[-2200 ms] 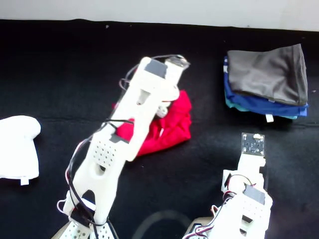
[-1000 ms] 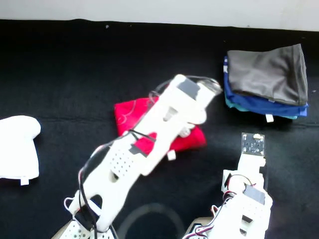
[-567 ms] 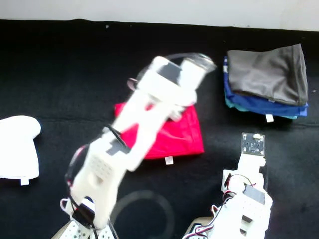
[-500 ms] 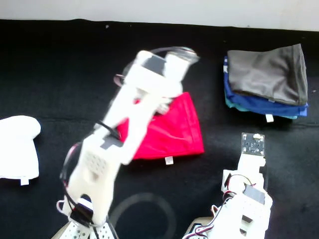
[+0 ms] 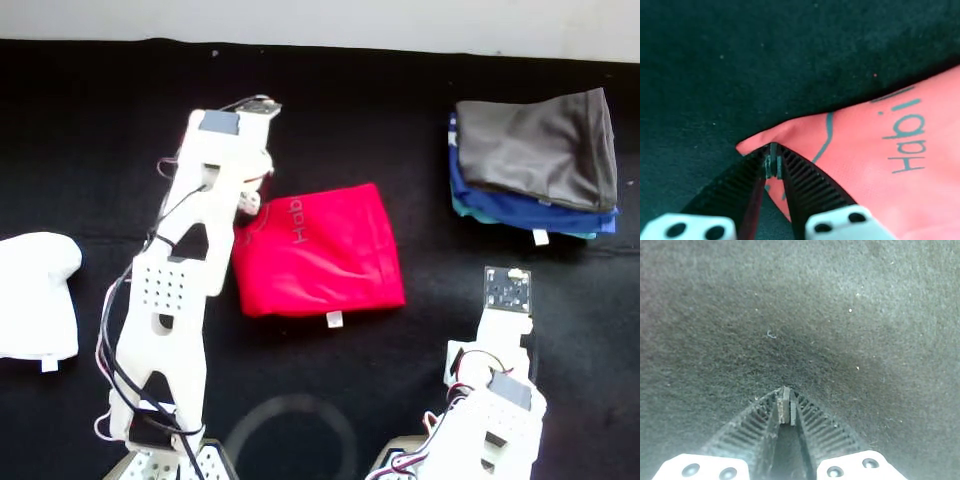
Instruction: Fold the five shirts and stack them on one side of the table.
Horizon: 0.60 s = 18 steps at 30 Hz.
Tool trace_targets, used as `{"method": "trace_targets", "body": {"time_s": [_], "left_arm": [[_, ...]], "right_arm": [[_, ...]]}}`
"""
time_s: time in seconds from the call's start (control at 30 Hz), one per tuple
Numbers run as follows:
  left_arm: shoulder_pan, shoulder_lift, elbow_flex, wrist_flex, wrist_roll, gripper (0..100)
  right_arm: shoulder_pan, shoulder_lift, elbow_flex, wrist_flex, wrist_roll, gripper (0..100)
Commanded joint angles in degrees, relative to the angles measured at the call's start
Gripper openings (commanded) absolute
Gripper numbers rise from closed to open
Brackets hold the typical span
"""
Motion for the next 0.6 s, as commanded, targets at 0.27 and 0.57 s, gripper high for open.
{"method": "trace_targets", "body": {"time_s": [0.27,0.57], "left_arm": [[-4.3,-10.4,-0.4,7.1,-0.4,1],[-9.5,-27.5,2.8,13.5,-0.4,1]], "right_arm": [[0.4,0.0,1.1,-1.2,-0.5,0.6],[0.0,0.0,-13.1,13.1,-0.5,0.9]]}}
